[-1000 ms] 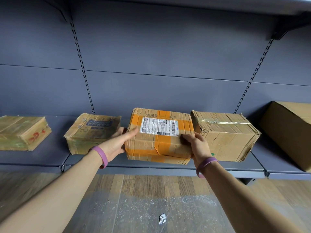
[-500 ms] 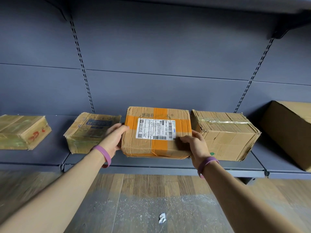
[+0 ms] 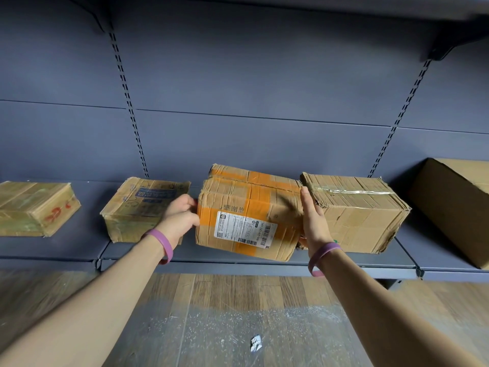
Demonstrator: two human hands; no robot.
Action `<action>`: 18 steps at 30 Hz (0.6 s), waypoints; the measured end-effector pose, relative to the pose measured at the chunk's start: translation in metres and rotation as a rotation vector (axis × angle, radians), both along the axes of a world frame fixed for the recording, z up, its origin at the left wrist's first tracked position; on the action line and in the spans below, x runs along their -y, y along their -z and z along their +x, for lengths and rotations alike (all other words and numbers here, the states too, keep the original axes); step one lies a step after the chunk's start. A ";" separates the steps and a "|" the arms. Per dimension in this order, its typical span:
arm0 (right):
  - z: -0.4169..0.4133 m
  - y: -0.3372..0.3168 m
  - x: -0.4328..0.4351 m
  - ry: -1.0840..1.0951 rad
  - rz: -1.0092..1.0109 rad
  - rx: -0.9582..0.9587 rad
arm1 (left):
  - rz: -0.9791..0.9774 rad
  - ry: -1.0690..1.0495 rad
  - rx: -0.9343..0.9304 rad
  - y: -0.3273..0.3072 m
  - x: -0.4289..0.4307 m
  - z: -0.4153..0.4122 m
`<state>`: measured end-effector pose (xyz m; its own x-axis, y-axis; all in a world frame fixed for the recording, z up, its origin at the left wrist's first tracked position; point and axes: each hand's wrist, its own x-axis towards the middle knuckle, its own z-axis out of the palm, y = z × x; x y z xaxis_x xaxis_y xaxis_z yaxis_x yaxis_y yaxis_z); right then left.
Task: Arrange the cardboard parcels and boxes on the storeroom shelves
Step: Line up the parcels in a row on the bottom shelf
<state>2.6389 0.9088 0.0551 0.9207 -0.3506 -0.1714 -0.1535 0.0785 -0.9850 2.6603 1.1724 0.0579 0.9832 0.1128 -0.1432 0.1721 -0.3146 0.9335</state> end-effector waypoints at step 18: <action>-0.005 0.030 -0.003 -0.339 -0.410 0.185 | -0.151 0.036 0.133 0.017 0.011 0.011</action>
<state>2.6341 0.9122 0.0255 0.9952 -0.0337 0.0913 0.0745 -0.3401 -0.9374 2.6710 1.1614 0.0409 0.9976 0.0644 -0.0242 0.0350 -0.1729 0.9843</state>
